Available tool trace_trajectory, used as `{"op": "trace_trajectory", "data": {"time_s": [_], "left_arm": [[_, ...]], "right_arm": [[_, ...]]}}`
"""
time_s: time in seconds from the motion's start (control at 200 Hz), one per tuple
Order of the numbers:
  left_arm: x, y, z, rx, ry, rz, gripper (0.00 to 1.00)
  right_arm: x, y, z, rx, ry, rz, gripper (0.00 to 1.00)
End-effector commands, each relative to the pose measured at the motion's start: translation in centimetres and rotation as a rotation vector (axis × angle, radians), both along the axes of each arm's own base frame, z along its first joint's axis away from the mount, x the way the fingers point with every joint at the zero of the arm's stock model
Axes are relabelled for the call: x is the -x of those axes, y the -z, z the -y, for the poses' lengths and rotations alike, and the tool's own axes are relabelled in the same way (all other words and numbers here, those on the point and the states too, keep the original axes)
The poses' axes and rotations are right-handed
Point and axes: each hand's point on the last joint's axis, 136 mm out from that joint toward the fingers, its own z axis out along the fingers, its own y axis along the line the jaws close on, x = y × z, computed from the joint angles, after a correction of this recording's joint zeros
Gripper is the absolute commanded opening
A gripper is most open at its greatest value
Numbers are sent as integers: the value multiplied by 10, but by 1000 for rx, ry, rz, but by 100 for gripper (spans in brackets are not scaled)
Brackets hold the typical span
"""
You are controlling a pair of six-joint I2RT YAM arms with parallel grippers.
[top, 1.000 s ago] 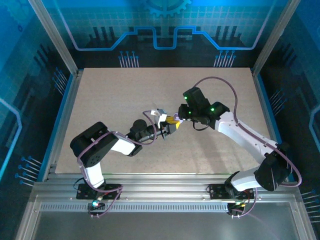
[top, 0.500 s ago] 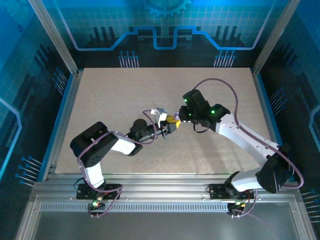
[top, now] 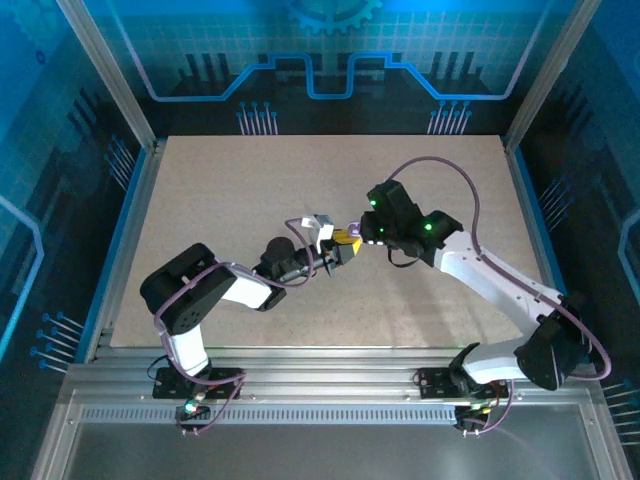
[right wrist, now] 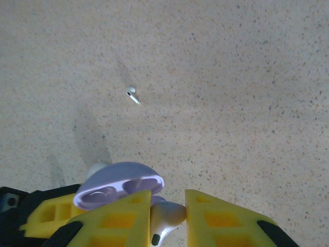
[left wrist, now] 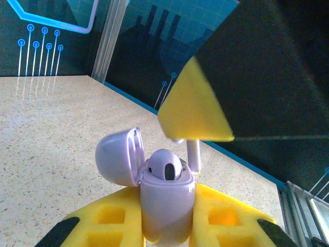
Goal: Insert wireless bluetooth earbuds into charging case
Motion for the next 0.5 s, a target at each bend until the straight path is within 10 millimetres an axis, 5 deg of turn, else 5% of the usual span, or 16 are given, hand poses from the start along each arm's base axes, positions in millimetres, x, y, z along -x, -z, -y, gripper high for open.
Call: {"op": "trace_trajectory", "data": {"time_s": [0.0, 0.495], "left_arm": [[3, -27, 5, 64, 24, 51, 18], [3, -32, 4, 74, 25, 54, 18]], "right_arm": [[-3, -22, -4, -40, 8, 99, 21], [-2, -16, -1, -69, 44, 181, 20]]}}
